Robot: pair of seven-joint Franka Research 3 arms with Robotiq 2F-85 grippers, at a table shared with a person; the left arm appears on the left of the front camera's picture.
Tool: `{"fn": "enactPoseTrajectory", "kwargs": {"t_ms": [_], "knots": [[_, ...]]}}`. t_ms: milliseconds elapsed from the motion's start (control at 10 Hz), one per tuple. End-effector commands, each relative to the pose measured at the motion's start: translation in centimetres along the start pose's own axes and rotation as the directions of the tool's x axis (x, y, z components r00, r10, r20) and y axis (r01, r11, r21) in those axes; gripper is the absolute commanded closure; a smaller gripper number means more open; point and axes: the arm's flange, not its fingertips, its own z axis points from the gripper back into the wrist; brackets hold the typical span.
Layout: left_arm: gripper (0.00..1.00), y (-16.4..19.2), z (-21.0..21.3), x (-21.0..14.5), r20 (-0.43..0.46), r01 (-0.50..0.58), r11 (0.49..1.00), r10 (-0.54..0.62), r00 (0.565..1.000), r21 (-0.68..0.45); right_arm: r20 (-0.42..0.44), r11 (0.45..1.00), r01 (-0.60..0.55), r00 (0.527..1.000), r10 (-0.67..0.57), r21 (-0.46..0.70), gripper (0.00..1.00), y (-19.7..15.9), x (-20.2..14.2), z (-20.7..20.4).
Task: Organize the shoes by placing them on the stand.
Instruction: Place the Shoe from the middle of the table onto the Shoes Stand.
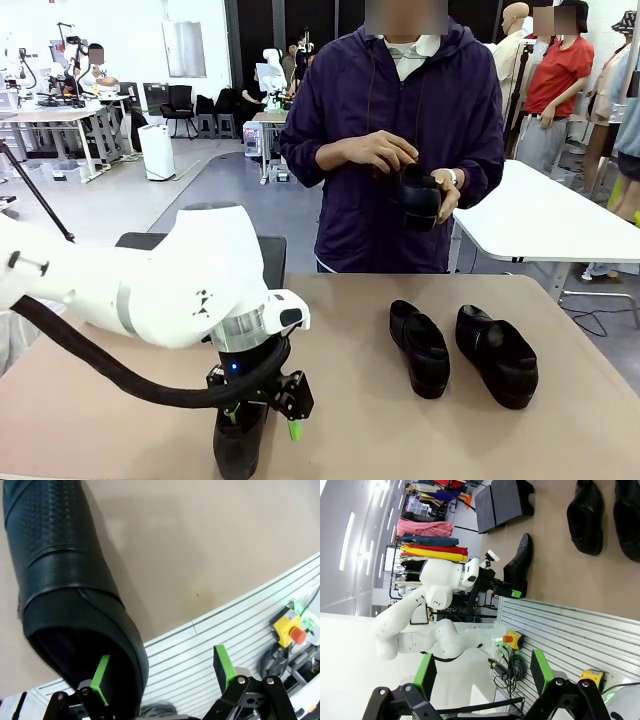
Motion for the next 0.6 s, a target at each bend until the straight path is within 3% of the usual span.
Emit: {"fn": "enactPoseTrajectory", "kwargs": {"t_ms": [0, 100, 200, 300, 500], "knots": [[0.0, -0.14, -1.24, 0.65, 0.035, 0.018, 1.0, -0.019, 0.999, 0.017, 0.005, 0.999, -0.026, 1.0, 0.026, 0.024, 0.0, 0.33, 0.26, 0.16], [0.0, -0.35, -1.43, 0.75, 0.052, 0.028, 0.999, -0.029, 0.998, 0.026, 0.005, 0.999, -0.026, 1.0, 0.026, 0.024, 0.0, 0.33, 0.26, 0.16], [0.59, -0.33, -1.44, 0.73, 0.045, 0.034, 0.998, -0.036, 0.998, 0.052, 0.005, 0.999, -0.026, 1.0, 0.026, 0.024, 0.0, 0.33, 0.26, 0.16], [1.0, -0.26, -1.26, 0.77, 0.052, 0.017, 0.997, -0.021, 0.998, 0.069, 0.005, 0.999, -0.026, 1.0, 0.026, 0.024, 0.0, 0.33, 0.26, 0.16], [1.0, -0.09, -1.38, 0.76, 0.07, 0.0, 0.995, -0.007, 0.998, 0.102, 0.005, 0.999, -0.026, 1.0, 0.026, 0.024, 0.0, 0.33, 0.26, 0.16]]}}
